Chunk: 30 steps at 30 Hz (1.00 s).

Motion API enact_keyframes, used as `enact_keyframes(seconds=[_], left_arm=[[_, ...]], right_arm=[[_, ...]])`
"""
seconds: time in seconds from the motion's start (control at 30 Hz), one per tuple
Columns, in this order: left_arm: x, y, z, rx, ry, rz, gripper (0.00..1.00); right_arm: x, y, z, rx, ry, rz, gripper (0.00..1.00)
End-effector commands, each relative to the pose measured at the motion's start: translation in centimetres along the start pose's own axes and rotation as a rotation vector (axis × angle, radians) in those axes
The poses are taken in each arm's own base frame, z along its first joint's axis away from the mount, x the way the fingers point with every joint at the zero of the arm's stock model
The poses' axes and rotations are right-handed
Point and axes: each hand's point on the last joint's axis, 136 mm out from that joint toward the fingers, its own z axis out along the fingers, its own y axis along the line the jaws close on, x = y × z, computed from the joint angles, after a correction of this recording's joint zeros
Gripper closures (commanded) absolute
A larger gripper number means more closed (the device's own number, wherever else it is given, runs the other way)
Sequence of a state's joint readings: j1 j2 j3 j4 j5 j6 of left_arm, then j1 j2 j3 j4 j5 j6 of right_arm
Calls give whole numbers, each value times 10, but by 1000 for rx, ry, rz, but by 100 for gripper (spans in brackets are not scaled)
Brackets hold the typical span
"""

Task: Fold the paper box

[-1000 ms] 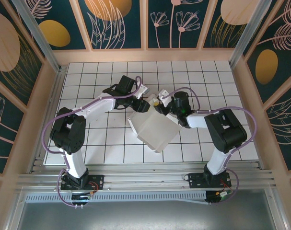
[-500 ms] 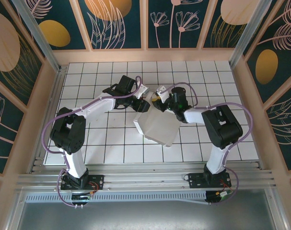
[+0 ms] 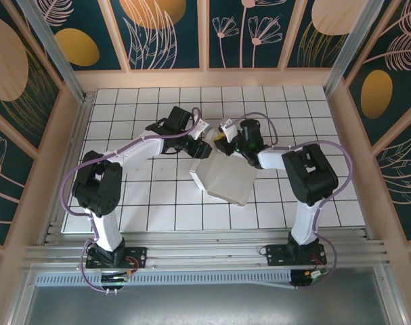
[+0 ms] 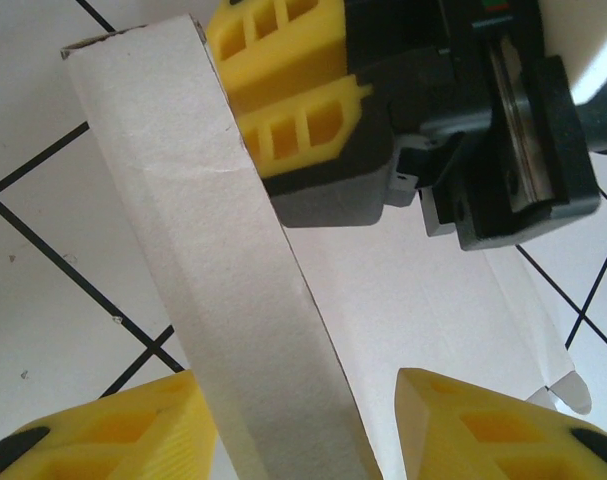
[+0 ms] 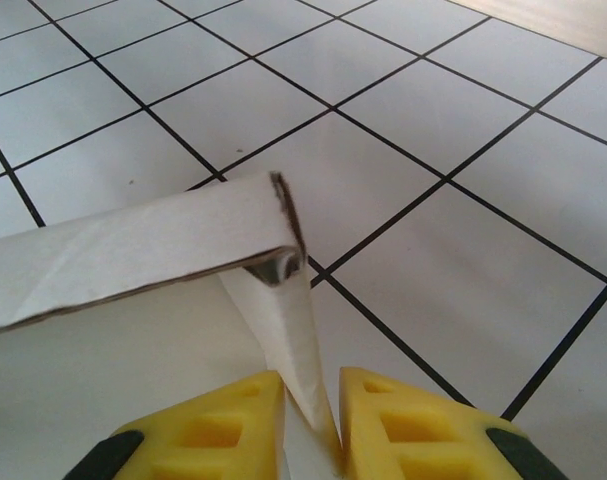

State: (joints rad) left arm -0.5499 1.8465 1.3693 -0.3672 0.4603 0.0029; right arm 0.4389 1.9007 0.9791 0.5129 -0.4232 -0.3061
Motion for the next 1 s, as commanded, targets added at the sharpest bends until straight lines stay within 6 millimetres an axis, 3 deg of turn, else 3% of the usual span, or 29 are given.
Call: enact_keyframes(seconds=[0.0, 0.17, 0.23, 0.5, 0.73, 0.83, 0.97], left_arm=[[-8, -6, 1, 25, -8, 18, 51], [-9, -5, 2, 20, -3, 17, 51], [-9, -4, 3, 20, -3, 16, 51], [-8, -3, 6, 20, 6, 10, 51], [-16, 2, 3, -13, -32, -23, 48], [-30, 2, -8, -43, -108, -42, 44], [-61, -9, -49, -68, -314, -45, 38]], right_arm=[[24, 2, 13, -31, 106, 63, 78], [41, -7, 21, -8, 222, 74, 76], [42, -6, 21, -23, 231, 62, 80], [35, -7, 21, -17, 211, 26, 99], [25, -11, 21, 52, 174, -49, 100], [24, -7, 21, 41, 166, -69, 100], [21, -5, 15, 48, 123, -85, 100]])
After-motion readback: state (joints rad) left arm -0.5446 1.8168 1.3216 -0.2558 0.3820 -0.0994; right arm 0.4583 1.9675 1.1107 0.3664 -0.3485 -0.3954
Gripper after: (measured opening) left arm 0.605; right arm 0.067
